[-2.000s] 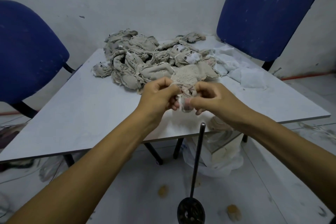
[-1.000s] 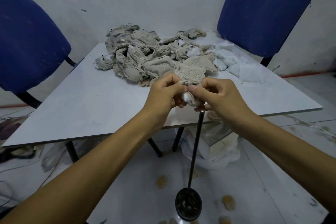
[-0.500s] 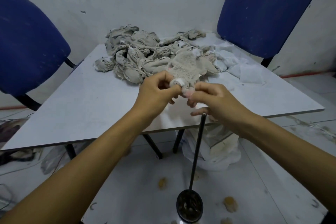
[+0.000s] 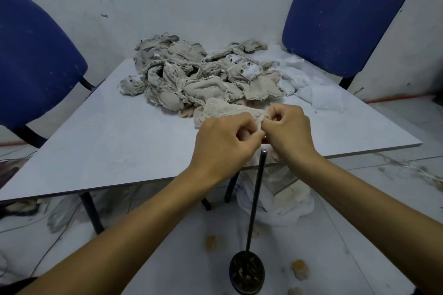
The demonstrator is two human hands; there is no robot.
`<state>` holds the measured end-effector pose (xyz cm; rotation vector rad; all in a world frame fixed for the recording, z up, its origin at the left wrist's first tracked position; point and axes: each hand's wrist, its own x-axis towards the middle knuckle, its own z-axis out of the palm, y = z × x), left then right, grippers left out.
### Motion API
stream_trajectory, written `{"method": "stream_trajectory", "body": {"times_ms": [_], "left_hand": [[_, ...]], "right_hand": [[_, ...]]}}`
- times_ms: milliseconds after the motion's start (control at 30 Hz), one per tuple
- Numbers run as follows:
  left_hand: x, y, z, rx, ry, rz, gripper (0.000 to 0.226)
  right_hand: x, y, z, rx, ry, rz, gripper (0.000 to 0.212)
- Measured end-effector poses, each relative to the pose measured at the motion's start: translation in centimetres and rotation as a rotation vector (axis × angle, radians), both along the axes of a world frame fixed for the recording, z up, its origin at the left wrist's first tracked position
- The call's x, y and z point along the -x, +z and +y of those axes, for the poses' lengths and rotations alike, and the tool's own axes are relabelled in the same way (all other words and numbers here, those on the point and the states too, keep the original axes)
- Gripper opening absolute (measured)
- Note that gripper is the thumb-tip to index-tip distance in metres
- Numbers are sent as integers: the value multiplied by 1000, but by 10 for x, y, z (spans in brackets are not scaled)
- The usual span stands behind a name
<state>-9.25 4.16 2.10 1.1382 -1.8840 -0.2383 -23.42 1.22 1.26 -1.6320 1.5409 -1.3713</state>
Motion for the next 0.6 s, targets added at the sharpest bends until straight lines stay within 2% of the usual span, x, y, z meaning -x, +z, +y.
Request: {"method": "stream_trajectory", "body": {"times_ms": [67, 100, 167, 200, 233, 333, 433, 467, 500, 567, 600], "left_hand": [[-9, 4, -7, 125, -30, -95, 13], [-15, 6, -13, 147, -36, -156, 21], [-29, 7, -24, 69, -31, -286, 54], [-35, 6, -29, 8, -46, -302, 66], [-40, 5, -32, -41, -90, -270, 69], [-49, -2, -40, -204, -162, -78, 40], [-54, -7, -48, -352, -50, 20, 25], [-54, -9, -49, -402, -42, 71, 23], [-55, -9, -51, -445, -41, 132, 19], [-56, -12, -55, -514, -18, 231, 12], [-56, -13, -57, -546, -5, 259, 12]], "right_hand": [[0, 1, -6, -25, 63, -19, 13], [1, 2, -8, -44, 102, -56, 16], [4, 7, -12, -98, 150, -151, 22], [6, 9, -13, -141, 185, -202, 22], [6, 10, -15, -193, 242, -260, 19], [3, 13, -17, -340, 390, -477, 7], [9, 15, -21, -384, 477, -583, 16], [14, 15, -23, -354, 493, -499, 17], [20, 15, -25, -278, 479, -297, 19], [34, 15, -29, -72, 377, 262, 22], [38, 12, -32, -24, 331, 419, 22]]}}
